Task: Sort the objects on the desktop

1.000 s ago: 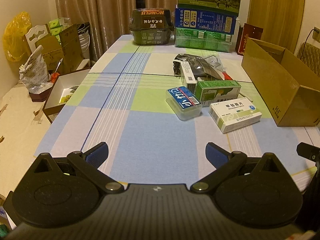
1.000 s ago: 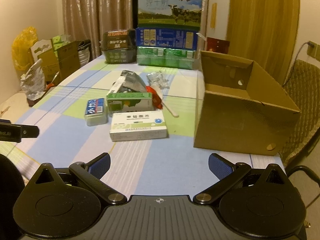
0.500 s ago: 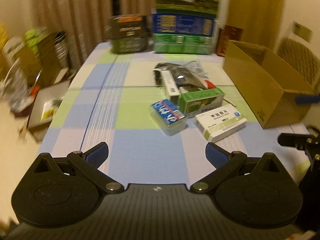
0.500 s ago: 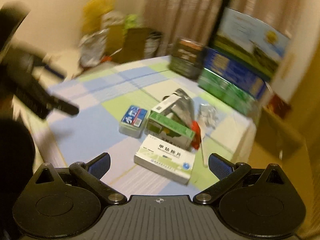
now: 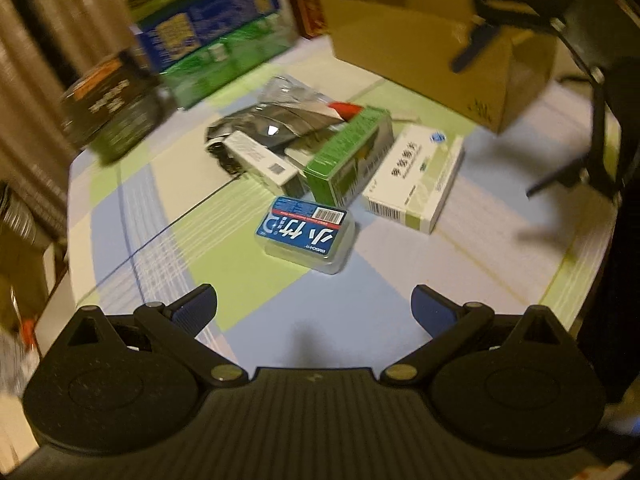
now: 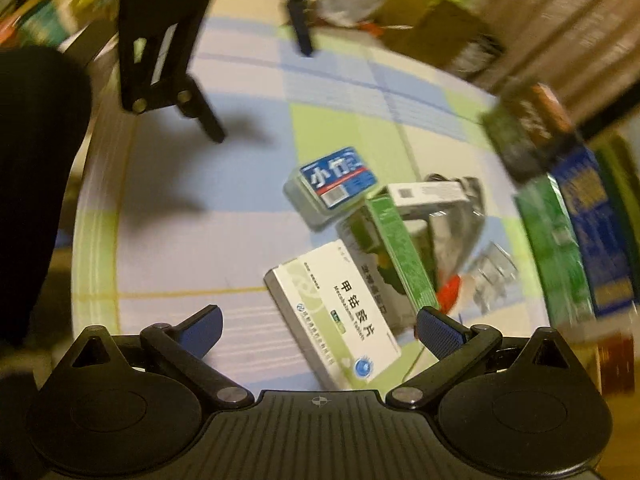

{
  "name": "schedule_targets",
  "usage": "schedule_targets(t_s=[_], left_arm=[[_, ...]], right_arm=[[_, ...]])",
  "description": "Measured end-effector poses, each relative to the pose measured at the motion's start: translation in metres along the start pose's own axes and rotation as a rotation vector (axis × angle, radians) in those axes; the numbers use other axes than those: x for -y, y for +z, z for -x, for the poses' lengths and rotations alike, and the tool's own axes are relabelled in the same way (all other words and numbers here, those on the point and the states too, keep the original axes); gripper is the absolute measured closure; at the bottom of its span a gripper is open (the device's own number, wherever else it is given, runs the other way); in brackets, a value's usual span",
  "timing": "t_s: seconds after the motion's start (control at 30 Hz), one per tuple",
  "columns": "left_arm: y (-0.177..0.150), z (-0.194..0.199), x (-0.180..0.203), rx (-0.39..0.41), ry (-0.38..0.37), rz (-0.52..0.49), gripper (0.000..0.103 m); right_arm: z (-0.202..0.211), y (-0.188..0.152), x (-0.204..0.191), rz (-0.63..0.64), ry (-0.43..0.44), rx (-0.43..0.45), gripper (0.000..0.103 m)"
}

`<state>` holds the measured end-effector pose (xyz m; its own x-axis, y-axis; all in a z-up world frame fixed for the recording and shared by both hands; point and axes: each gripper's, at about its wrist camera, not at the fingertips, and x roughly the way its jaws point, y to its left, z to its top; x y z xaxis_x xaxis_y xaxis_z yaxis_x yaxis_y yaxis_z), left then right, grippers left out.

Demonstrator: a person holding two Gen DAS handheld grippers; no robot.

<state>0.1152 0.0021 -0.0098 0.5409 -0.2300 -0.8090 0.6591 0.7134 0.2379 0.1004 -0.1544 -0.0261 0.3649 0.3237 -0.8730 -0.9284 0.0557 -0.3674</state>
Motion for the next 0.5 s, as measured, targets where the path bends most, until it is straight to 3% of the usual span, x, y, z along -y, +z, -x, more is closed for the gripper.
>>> schedule_targets(t_s=[0.17, 0.27, 0.5], left_arm=[[0.011, -0.027, -0.01, -0.003, -0.049, -0.082, 0.001], [0.018, -0.043, -0.017, 0.001, -0.071, -0.097, 0.001], [0.025, -0.077, -0.028, -0.003, -0.127, -0.105, 0.001]], right_arm=[[-0.031, 0.009, 0.02, 0.096, 0.126, -0.061, 0.004], [-0.054, 0.012, 0.033, 0.105, 0.206, -0.109, 0.017], [-0.091, 0.011, 0.051, 0.154, 0.234, -0.184, 0.019]])
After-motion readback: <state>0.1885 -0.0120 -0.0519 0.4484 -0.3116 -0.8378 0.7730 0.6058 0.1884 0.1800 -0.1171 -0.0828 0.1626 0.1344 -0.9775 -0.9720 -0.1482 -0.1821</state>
